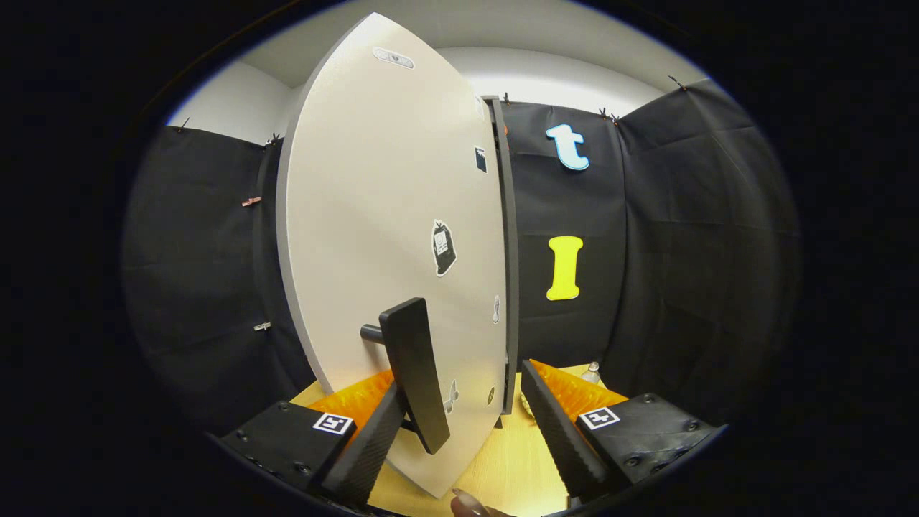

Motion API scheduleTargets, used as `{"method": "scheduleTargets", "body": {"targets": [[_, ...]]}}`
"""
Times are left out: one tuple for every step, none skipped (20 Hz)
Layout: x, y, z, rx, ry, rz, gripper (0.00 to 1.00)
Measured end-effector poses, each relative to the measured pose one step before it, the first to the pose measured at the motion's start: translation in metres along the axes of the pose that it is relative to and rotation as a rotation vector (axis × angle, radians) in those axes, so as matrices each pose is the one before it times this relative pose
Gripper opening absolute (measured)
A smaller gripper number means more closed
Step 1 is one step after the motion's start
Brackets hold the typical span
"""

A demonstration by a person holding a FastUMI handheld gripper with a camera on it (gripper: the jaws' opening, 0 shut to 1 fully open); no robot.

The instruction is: Open the shoe cabinet door, grab the shoes and put them into the shoe cabinet, then close the shoe cabinet door.

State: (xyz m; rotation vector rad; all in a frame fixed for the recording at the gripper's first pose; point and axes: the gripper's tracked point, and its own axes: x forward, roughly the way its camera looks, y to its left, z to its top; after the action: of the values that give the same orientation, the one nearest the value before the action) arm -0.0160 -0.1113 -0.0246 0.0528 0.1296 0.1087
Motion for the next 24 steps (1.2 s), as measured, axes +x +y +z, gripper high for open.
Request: {"method": "scheduleTargets", "body": {"targets": [[0.00250, 0.00428, 0.00069, -0.00019, -0.00291, -0.00833, 0.98], [0.00281, 0.00771, -0.00056, 0.00045, -0.00187, -0.00692, 0.98], [0.00259, 0.00574, 0.00025, 0.00012, -0.00284, -0.00537, 0.98], [0.00160, 0.00660, 0.00065, -0.00052, -0.00361, -0.00426, 0.98], [0.00177, 0.00658, 0.00017, -0.00170, -0.00378, -0.00281, 0.98], [0.00185, 0.00793, 0.00018, -0.00317, -0.00436, -0.00104, 0.98], [0.00226, 0.00780, 0.00030, -0.00262, -0.00466, 0.00128, 0.98], [0.00435, 0.00945, 0.00119, -0.00181, -0.00535, 0.00319, 0.98], [0.00356, 0.00982, 0.00080, -0.00078, -0.00334, 0.00661, 0.98], [0.00262, 0.01123, -0.00019, -0.00076, -0.00393, 0.01103, 0.98], [0.00290, 0.01124, 0.00031, -0.00260, -0.00311, 0.01577, 0.98], [0.00343, 0.01283, 0.00042, -0.00689, -0.00359, 0.01830, 0.98], [0.00153, 0.01022, 0.00044, -0.01044, -0.00486, 0.01174, 0.98], [0.00111, 0.00938, 0.00101, -0.00664, -0.00755, 0.01323, 0.98], [0.00189, 0.00973, 0.00130, -0.00232, -0.00768, 0.01426, 0.98], [0.00344, 0.00893, 0.00101, -0.00093, -0.00643, 0.01166, 0.98], [0.00339, 0.00669, 0.00004, -0.00145, -0.00082, 0.00952, 0.98], [0.00188, 0.00669, -0.00081, 0.00003, -0.00015, 0.00856, 0.98], [0.00134, 0.00677, -0.00092, 0.00077, 0.00013, 0.00717, 0.98], [0.00072, 0.00404, -0.00022, 0.00074, -0.00041, 0.00253, 0.98], [0.00059, 0.00315, -0.00002, 0.00146, -0.00156, 0.00251, 0.97], [0.00053, 0.00326, 0.00032, 0.00046, -0.00140, -0.00013, 0.97], [0.00028, 0.00258, 0.00117, 0.00062, -0.00307, 0.00110, 0.97], [0.00068, 0.00265, -0.00024, -0.00174, -0.00170, -0.00123, 0.97]]}}
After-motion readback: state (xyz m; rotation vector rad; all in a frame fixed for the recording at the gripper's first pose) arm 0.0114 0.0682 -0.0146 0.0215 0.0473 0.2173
